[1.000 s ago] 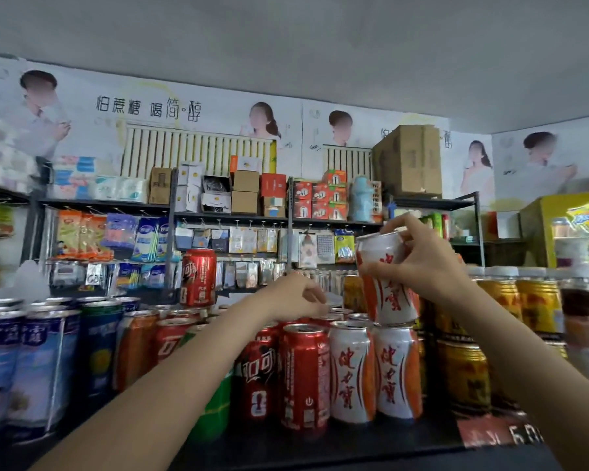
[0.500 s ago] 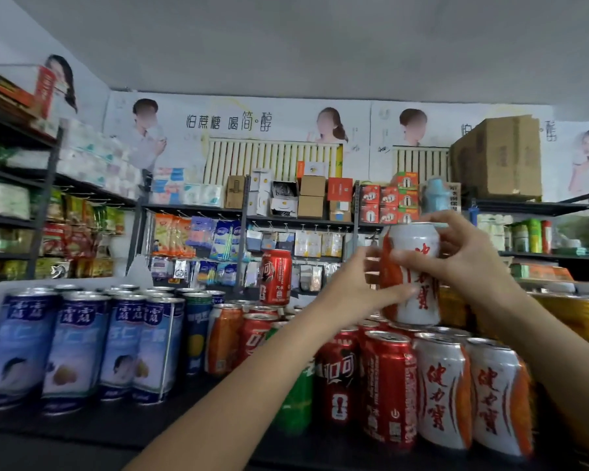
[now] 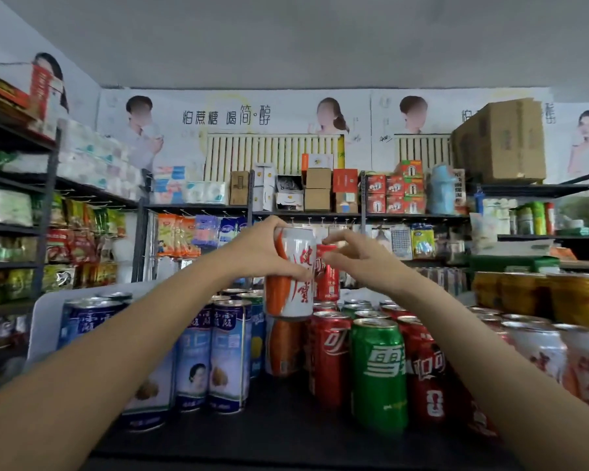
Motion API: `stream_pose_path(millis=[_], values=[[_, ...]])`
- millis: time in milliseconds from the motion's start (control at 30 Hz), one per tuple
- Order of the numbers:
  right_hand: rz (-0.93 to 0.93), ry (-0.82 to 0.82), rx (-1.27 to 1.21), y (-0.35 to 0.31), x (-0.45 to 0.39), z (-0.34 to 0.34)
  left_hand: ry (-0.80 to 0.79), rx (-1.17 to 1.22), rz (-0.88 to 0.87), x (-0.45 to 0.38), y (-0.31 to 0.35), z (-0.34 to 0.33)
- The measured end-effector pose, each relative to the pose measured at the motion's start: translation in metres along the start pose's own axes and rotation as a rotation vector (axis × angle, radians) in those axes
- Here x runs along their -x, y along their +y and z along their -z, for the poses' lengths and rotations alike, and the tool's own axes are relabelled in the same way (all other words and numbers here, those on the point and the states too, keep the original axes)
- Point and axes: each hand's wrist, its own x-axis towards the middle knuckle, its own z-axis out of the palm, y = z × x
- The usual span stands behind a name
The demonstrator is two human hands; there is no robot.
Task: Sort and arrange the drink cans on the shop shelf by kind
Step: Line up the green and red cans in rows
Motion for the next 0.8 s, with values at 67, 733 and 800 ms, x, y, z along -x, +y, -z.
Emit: stream_pose_path(millis=[67,733,800], values=[[-0.081,-0.163,0.338,0.013,-0.001,-0.003,-0.003,-0.078,0.021,-0.009,-0.009,0.000],[-0.170,-0.330,0.680,0.022,-0.009,-0.036,-0.409,-0.975,0.136,-0.018,-0.040,-0.054],[-0.166,-0.313,0.633,0.025,-0.010,-0.037,-0.419,-0.996,0.130,-0.019,-0.040,-0.055]])
